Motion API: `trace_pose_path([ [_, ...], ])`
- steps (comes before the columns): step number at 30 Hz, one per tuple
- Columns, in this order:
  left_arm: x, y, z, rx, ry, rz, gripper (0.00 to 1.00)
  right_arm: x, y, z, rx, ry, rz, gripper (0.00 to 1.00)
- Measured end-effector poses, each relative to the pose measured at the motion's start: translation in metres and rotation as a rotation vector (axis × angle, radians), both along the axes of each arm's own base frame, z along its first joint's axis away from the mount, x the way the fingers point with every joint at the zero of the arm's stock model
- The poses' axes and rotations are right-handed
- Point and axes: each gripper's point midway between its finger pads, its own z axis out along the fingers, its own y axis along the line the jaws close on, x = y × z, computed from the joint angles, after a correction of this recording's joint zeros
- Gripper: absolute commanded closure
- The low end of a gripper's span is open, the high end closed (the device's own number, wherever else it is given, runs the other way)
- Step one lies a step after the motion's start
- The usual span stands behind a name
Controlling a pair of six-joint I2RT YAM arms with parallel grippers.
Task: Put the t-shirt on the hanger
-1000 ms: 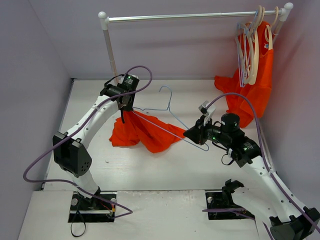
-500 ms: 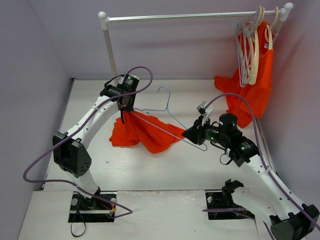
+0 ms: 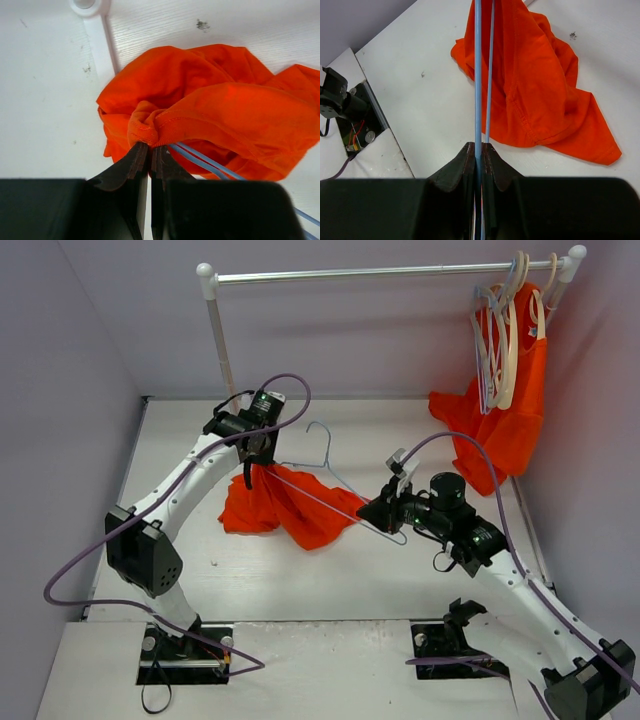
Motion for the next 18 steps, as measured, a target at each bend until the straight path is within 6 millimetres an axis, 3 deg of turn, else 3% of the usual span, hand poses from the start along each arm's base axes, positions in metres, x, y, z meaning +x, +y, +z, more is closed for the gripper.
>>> trace_pose_path([
  [3, -0.007, -0.015, 0.009, -0.031, -0.014, -0.033, 1.0, 0.002, 0.002, -0.01, 0.005, 0.007, 0.004, 1.0],
  [8, -0.021, -0.037, 0.041, -0.128, -0.064, -0.091, 1.0, 0.002, 0.012, -0.014, 0.073, -0.027, 0.042, 1.0],
  [18, -0.042, -0.046, 0.114, -0.287, -0.175, -0.136, 1.0, 0.0, 0.018, 0.015, 0.241, -0.235, 0.068, 1.0],
])
